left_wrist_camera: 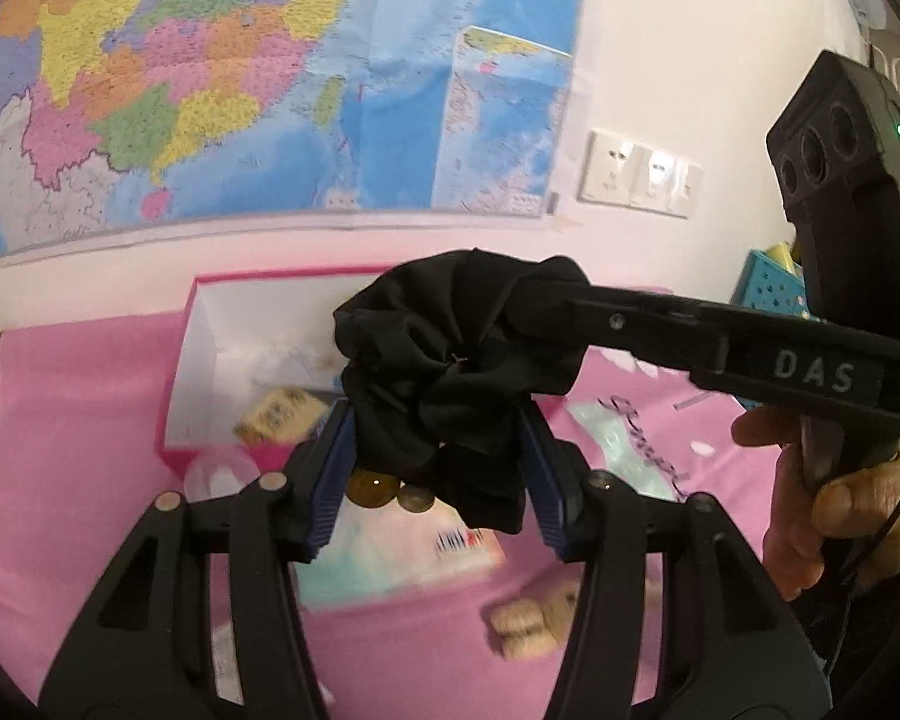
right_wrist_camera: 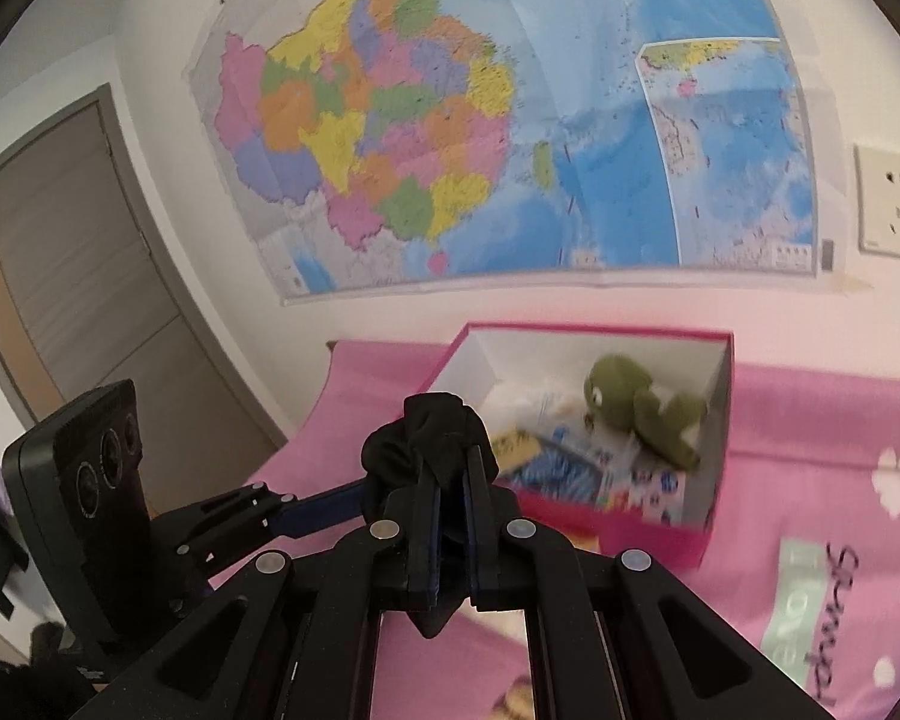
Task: Organize soft objects
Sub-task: 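Carry the black scrunchie into the pink box and release it, then move the left tool back toward the beige teddy bear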
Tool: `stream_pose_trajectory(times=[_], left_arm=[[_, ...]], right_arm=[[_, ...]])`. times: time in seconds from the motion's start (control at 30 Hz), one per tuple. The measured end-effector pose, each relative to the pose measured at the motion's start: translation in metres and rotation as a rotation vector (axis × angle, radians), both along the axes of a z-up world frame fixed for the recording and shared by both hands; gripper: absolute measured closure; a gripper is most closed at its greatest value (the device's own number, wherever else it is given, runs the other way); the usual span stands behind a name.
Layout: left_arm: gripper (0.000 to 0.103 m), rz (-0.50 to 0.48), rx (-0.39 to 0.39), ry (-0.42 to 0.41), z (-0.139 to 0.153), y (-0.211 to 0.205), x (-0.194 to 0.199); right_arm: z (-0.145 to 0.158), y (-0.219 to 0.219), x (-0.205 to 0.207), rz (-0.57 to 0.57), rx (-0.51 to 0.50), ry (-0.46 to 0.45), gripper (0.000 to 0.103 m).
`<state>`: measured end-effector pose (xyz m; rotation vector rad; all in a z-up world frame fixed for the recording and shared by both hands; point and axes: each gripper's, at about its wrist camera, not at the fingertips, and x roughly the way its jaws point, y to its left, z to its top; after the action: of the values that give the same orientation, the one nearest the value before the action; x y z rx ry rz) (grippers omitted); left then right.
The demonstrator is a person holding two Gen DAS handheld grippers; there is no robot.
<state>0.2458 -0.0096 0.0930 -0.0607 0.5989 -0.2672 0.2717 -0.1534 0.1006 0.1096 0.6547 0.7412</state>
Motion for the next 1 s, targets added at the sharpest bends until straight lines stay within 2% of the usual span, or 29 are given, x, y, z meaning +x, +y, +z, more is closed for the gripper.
stream_pose_trajectory(times=[0.13, 0.2, 0.3, 0.43, 0.5, 0.53, 0.57, 0.63, 0.8, 0.9, 1.0], left_arm=[[0.044, 0.031, -0.002, 0.022, 0.002, 0.008, 0.038], [0.039, 0.053, 0.015, 0.033, -0.001, 0.012, 0.053], [0.039, 0.092, 0.030, 0.076, -0.009, 0.020, 0.077], [0.038, 0.131, 0.003, 0.093, -0.011, 0.035, 0.083], [0.036, 0.137, 0.021, 0.090, -0.010, 0.038, 0.080], [0.035, 0.137, 0.021, 0.087, -0.009, 0.040, 0.077], [0.034, 0.139, 0.018, 0.081, -0.007, 0.041, 0.075], [0.030, 0.140, 0.012, 0.066, -0.001, 0.043, 0.071], [0.026, 0.117, 0.008, 0.012, 0.016, 0.040, 0.053], [0.020, 0.094, 0.008, -0.013, 0.023, 0.037, 0.038], [0.019, 0.071, 0.011, -0.027, 0.023, 0.031, 0.021]], right_arm=[[0.000, 0.008, 0.038, -0.011, 0.001, 0.038, 0.098], [-0.004, 0.012, 0.060, -0.020, 0.001, 0.070, 0.098], [-0.018, 0.021, 0.092, -0.034, -0.012, 0.125, 0.098], [-0.041, 0.032, 0.130, -0.045, -0.016, 0.211, 0.098], [-0.052, 0.036, 0.143, -0.050, -0.036, 0.251, 0.093], [-0.057, 0.037, 0.147, -0.051, -0.043, 0.272, 0.083], [-0.062, 0.036, 0.152, -0.070, -0.062, 0.290, 0.059], [-0.065, 0.029, 0.153, -0.128, -0.093, 0.280, 0.035], [-0.049, 0.003, 0.141, -0.202, -0.127, 0.210, 0.035], [-0.033, -0.020, 0.127, -0.238, -0.123, 0.171, 0.034], [-0.017, -0.044, 0.104, -0.252, -0.101, 0.133, 0.031]])
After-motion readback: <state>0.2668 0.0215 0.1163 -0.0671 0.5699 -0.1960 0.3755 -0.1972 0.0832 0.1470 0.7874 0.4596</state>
